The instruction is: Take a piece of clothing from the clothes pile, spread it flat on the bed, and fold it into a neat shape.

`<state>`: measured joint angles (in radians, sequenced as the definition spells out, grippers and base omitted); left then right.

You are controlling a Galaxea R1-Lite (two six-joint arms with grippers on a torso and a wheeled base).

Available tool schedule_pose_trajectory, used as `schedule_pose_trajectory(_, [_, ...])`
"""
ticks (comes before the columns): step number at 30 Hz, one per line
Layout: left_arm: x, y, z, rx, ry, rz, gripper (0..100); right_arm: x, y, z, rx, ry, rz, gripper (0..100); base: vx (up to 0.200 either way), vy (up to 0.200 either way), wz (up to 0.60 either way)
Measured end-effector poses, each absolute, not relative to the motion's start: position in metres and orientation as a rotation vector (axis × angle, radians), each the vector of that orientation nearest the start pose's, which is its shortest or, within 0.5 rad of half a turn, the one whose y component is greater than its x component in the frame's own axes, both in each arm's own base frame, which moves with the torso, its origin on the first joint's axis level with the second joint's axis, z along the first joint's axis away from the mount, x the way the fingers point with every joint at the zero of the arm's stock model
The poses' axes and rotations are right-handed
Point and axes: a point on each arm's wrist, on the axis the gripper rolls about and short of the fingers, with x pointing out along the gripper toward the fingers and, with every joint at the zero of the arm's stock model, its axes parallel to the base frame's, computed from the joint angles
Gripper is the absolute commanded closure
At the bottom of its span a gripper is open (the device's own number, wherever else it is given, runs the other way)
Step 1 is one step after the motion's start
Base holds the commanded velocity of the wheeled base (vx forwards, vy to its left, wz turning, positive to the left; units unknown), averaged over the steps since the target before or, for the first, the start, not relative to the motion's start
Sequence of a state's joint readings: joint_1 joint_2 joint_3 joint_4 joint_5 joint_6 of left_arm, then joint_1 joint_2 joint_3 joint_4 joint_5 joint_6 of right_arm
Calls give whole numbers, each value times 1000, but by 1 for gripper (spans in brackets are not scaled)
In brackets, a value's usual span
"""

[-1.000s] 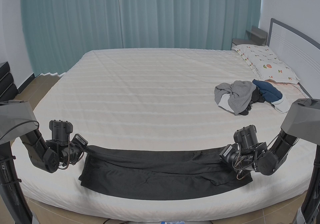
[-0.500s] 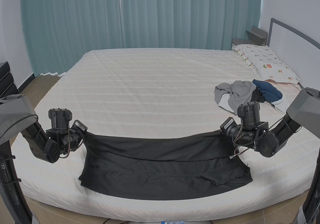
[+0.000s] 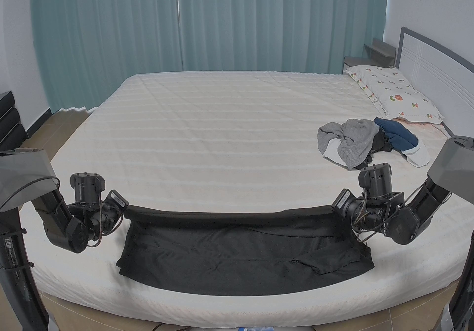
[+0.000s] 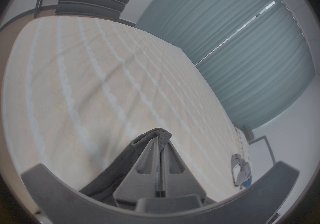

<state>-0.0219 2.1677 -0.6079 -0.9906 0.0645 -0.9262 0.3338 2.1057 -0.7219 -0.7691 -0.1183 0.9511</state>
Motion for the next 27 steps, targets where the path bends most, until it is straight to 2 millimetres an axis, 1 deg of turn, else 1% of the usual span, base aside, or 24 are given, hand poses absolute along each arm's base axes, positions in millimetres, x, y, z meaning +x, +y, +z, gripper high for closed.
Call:
schedule_pose_trajectory(6, [309, -7, 3, -748, 571, 282, 100, 306, 106, 23, 700, 702, -83, 100, 0, 0, 0])
schedule_pose_trajectory(12, [294, -10, -13, -707, 652, 293, 100, 294, 105, 3, 630, 780, -92, 100, 0, 0, 0])
schedule_pose_trajectory(19, [283, -10, -26, -662, 722, 302, 100, 292, 106, -9, 594, 804, -88, 100, 0, 0, 0])
schedule_pose_trajectory(27, [278, -11, -29, -655, 744, 304, 100, 291, 108, -15, 573, 822, -87, 100, 0, 0, 0])
